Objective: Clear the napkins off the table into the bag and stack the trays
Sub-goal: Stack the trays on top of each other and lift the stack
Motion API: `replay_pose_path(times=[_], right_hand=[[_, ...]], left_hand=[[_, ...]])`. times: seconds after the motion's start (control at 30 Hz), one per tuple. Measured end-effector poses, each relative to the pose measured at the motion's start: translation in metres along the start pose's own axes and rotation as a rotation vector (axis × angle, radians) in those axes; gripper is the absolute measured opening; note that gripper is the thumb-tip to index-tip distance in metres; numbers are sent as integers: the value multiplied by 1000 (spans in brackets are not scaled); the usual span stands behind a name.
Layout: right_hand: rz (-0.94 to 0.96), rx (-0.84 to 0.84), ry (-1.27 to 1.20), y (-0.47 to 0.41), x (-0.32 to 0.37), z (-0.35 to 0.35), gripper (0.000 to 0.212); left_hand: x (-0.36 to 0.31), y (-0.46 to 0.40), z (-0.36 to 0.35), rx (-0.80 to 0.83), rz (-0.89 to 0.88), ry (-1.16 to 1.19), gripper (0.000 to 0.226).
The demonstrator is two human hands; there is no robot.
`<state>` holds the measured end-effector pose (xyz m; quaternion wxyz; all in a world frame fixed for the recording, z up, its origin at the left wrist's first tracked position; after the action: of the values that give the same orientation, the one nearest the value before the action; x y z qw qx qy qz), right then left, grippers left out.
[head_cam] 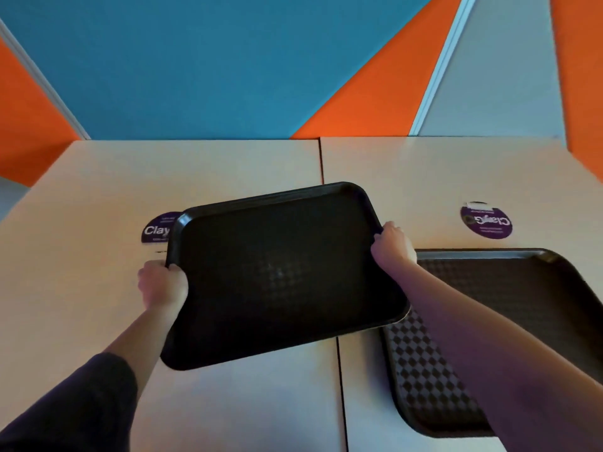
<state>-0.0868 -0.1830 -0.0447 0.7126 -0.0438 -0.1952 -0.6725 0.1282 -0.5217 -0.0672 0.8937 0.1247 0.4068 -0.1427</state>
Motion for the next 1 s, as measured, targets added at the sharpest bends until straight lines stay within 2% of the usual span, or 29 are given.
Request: replay_pose_path(times=[0.17, 0.33, 0.43, 0.57, 0.67, 0.77, 1.0], right_hand=[[-130, -71, -21, -2, -83, 42, 28], [-214, -109, -28, -2, -173, 76, 34], [-229, -118, -43, -2, -227, 93, 30], [-248, -99, -59, -3, -285, 108, 17], [-245, -80, -118, -5, -316, 113, 9], [-244, -53, -126, -3, -345, 114, 20], [-257, -27, -110, 9, -382, 108, 24]], left_hand=[[-55, 41, -55, 120, -133, 43, 20], [-91, 112, -103, 205, -218, 7, 35], [-102, 159, -129, 225, -231, 9, 40], [-106, 210, -161, 238, -213, 28, 35], [-106, 240, -177, 236, -188, 26, 30], [-101, 268, -189, 249, -140, 30, 20], [-93, 308, -199, 259, -156, 96, 39]])
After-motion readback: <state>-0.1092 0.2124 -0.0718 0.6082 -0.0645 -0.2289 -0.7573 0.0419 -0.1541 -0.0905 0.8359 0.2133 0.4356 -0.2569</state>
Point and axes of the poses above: each hand's wrist, its own y-axis away from the middle knuckle, its own z-axis out of the back of the hand, x = y × z, the point moved 2 cm from there along -y, towards the middle knuckle, and after that the axes turned 8 degrees about y, right-handed, at the moved point
